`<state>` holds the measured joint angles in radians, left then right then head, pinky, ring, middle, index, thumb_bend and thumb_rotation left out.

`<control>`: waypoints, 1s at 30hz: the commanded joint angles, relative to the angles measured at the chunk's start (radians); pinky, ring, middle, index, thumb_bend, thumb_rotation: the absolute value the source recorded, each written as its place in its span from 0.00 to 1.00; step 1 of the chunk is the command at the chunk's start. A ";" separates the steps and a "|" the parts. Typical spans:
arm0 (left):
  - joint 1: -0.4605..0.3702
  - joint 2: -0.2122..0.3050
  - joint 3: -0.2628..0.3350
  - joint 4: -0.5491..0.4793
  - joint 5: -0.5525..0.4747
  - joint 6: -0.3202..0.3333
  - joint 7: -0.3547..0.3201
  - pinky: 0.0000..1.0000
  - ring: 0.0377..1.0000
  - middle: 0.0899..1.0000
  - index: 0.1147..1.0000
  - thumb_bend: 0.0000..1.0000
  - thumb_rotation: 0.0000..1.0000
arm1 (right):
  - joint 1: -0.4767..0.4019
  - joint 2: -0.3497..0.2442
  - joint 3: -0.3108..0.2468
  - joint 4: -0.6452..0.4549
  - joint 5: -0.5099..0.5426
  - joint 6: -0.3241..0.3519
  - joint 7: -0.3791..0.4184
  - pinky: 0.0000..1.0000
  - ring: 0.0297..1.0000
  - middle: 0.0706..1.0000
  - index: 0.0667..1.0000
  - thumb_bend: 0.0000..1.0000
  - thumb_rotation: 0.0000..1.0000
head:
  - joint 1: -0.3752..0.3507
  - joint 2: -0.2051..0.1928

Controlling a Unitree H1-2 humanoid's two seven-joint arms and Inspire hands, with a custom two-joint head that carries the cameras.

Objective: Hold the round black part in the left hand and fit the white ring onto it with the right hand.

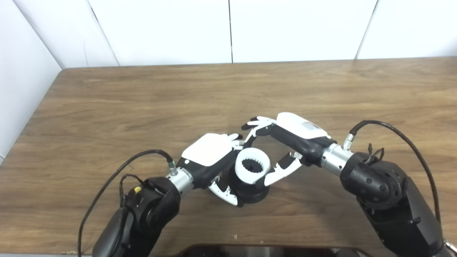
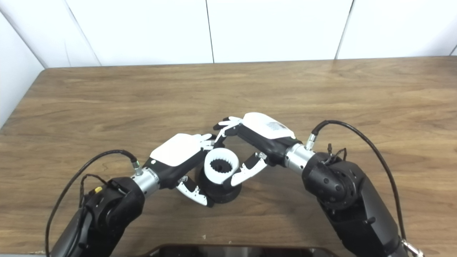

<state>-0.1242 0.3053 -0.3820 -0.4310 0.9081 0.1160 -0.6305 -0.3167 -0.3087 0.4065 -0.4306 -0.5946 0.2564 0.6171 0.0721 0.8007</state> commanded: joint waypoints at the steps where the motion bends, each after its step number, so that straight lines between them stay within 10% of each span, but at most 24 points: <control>1: -0.027 0.002 0.005 -0.025 0.016 0.006 -0.007 0.96 0.98 0.90 0.69 0.88 0.29 | -0.023 0.006 -0.003 -0.019 0.005 -0.031 -0.020 0.84 0.95 0.87 0.59 0.77 0.28 | 0.001 0.001; 30: -0.024 -0.011 0.014 -0.002 0.026 -0.005 0.009 0.95 0.97 0.90 0.70 0.95 0.31 | 0.029 -0.006 0.038 -0.015 -0.027 -0.073 -0.024 0.85 0.96 0.87 0.64 0.77 0.32 | 0.008 0.009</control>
<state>-0.1235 0.2944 -0.3772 -0.4185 0.9285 0.1099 -0.6359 -0.2598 -0.3173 0.4494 -0.4306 -0.6352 0.2150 0.5996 0.0798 0.8084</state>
